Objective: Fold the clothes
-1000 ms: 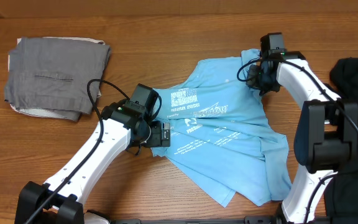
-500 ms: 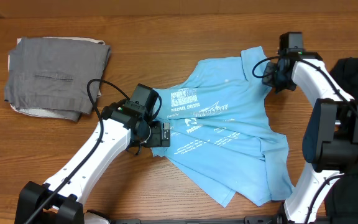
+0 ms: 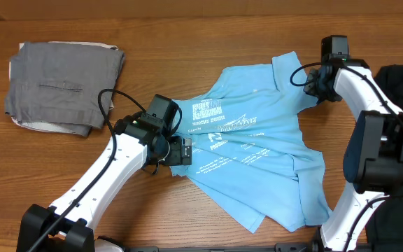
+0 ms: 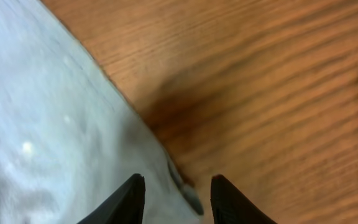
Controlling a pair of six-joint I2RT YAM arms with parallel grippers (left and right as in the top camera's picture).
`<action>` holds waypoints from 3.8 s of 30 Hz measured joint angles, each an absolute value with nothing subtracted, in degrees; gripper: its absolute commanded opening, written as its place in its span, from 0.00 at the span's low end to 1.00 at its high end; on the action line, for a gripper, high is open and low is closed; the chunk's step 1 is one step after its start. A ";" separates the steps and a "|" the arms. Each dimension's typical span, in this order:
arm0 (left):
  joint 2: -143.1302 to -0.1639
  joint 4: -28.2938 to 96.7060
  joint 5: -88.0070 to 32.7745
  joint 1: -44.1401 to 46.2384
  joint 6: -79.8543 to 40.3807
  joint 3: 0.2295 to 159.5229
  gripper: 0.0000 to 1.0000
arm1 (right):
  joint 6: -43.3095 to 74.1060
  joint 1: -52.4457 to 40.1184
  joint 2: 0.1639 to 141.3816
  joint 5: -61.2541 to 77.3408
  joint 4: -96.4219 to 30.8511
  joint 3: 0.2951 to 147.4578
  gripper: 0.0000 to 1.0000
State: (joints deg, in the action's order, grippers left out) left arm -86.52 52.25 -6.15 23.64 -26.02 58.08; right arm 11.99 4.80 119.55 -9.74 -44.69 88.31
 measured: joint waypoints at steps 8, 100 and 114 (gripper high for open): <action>-86.52 52.23 -6.15 23.64 -26.02 58.08 1.00 | 11.97 4.38 118.54 2.85 -57.19 99.70 0.51; -132.57 55.68 -16.03 45.98 -22.41 103.26 0.18 | 11.94 1.89 117.10 10.24 -66.50 100.88 1.00; -134.26 73.19 -13.30 29.58 -20.51 126.82 0.60 | 11.94 1.89 117.10 10.26 -66.52 100.88 1.00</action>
State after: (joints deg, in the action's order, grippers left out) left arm -134.26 73.19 -13.30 29.58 -20.51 126.82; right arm 11.94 1.89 117.10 10.26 -66.52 100.88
